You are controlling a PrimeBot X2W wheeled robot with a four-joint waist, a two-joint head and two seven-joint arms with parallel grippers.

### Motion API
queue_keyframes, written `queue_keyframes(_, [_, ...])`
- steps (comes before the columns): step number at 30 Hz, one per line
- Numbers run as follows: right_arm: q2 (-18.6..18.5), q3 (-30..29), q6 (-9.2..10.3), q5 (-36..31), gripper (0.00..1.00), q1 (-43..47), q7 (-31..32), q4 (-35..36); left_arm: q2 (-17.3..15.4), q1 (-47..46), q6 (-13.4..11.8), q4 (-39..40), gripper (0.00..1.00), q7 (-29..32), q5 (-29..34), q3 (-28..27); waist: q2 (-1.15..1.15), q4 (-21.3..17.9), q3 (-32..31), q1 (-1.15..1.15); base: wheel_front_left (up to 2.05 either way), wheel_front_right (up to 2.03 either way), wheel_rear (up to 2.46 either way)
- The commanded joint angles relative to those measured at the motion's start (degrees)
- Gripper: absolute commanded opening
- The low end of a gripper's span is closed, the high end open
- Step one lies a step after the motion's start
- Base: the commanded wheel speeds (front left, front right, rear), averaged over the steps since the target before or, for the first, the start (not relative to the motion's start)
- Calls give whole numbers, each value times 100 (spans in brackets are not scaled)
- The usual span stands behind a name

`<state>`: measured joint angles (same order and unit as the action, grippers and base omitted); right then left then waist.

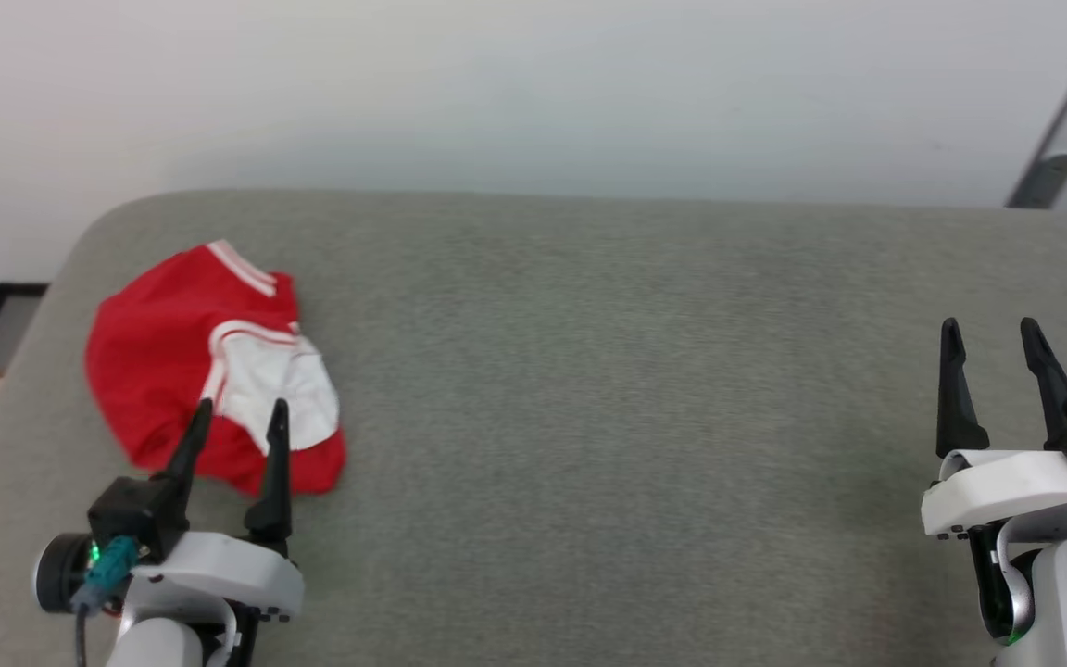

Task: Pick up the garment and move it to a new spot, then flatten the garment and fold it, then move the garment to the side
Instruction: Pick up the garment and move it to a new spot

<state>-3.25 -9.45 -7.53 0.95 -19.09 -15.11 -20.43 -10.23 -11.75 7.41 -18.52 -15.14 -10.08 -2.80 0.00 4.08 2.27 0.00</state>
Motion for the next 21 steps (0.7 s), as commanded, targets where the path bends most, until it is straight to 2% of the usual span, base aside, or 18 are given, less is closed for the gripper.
queue_keyframes(1, [-10,-7,8,12,100,64,-5,18,39,23,12,-15,100,0,11,-78,0,407,40,0,0,0,0])
queue_keyframes(5, [-15,84,8,-21,100,62,-5,-28,168,100,13,-27,100,0,29,-188,0,867,31,0,0,0,0])
queue_keyframes(6, [-15,84,8,-21,100,62,-5,-28,168,100,13,-27,100,0,29,-188,0,867,31,0,0,0,0])
queue_keyframes(11, [-19,235,8,-32,100,30,-5,-112,306,174,12,9,100,0,67,-312,0,1538,8,0,0,0,0])
queue_keyframes(19, [7,805,8,62,100,-128,-5,-346,499,343,4,28,100,0,182,-557,0,2503,-56,0,0,0,0])
queue_keyframes(21, [20,1066,8,92,100,-293,-5,-418,539,402,-24,105,100,0,97,-739,0,2571,22,0,0,0,0])
